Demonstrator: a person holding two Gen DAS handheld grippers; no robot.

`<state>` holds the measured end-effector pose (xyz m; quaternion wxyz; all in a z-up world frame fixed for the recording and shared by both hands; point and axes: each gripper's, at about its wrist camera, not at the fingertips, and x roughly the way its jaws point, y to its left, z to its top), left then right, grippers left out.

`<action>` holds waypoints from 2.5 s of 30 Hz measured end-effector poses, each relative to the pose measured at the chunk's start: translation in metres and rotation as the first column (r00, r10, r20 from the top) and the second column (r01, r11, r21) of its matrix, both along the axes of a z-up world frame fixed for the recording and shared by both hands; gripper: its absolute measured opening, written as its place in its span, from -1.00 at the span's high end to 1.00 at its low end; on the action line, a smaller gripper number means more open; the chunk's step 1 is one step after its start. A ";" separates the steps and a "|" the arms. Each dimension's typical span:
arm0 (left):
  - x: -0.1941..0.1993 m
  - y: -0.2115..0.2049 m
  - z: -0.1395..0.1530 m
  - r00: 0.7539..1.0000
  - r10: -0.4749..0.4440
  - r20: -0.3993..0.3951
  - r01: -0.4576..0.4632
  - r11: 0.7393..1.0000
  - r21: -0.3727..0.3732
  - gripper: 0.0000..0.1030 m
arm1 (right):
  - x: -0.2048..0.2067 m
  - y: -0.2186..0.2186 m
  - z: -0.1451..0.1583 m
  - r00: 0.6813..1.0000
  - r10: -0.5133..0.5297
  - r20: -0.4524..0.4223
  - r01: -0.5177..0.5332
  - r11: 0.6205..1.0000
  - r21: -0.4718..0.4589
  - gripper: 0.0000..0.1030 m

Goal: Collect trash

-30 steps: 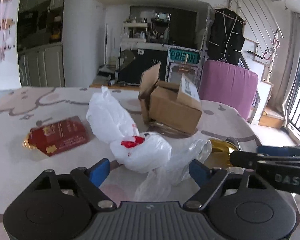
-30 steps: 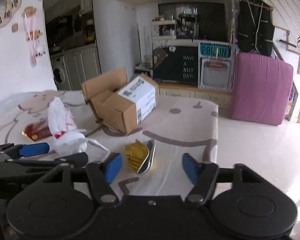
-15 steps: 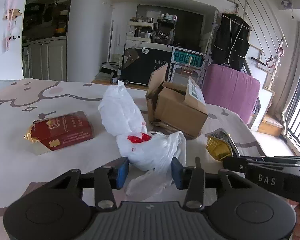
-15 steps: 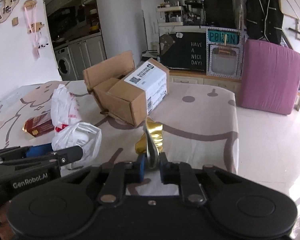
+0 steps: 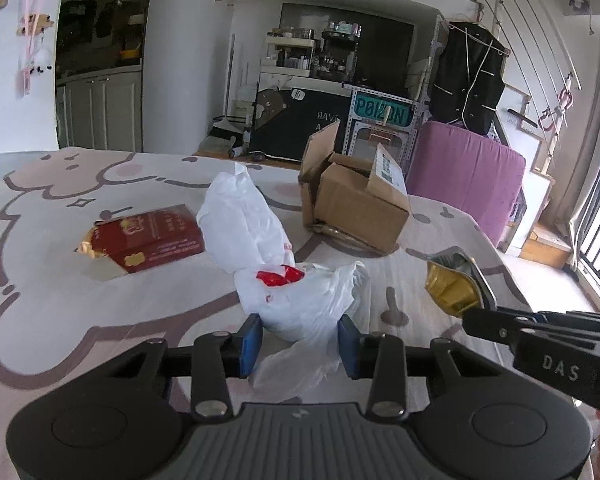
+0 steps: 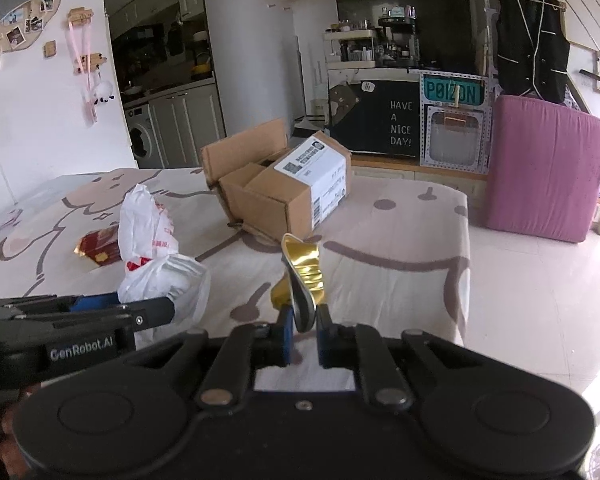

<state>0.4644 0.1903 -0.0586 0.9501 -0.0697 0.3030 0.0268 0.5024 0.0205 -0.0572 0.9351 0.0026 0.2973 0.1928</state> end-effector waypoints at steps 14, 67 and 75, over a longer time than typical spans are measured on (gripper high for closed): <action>-0.071 -0.014 0.034 1.000 0.008 -0.003 -0.008 0.999 0.032 0.20 | -0.066 -0.025 0.017 1.000 -0.012 0.004 0.012 1.000 0.004 0.77; -0.152 -0.283 0.001 0.896 -0.432 -0.103 0.434 0.901 0.000 0.20 | -0.247 -0.300 0.020 0.912 -0.411 -0.001 0.411 0.912 0.015 0.77; -0.133 -0.307 -0.068 0.853 -0.463 -0.242 0.462 0.885 -0.065 0.20 | -0.237 -0.310 -0.046 0.880 -0.454 -0.138 0.461 0.887 0.018 0.77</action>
